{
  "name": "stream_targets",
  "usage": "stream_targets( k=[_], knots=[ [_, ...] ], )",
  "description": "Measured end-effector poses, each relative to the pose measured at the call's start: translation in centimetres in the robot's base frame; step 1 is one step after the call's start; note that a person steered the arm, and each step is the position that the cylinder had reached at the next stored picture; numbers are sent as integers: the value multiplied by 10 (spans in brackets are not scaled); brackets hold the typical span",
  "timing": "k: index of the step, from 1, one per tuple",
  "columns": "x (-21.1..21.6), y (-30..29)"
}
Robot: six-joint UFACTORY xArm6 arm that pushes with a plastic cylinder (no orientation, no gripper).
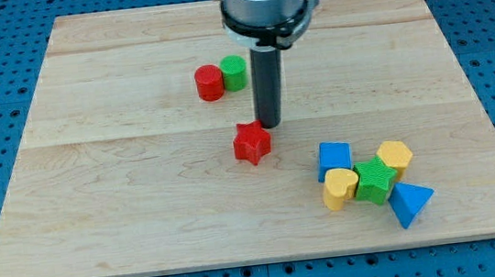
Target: Push the red star to the bottom of the green and red circle
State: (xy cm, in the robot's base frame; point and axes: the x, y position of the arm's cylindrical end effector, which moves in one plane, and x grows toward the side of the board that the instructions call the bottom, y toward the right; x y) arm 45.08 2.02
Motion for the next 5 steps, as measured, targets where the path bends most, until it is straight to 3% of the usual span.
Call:
stream_targets(
  k=[1,2,3,4,5],
  knots=[
    [44,32],
    [80,3],
    [82,-44],
    [54,-6],
    [54,-2]
  ],
)
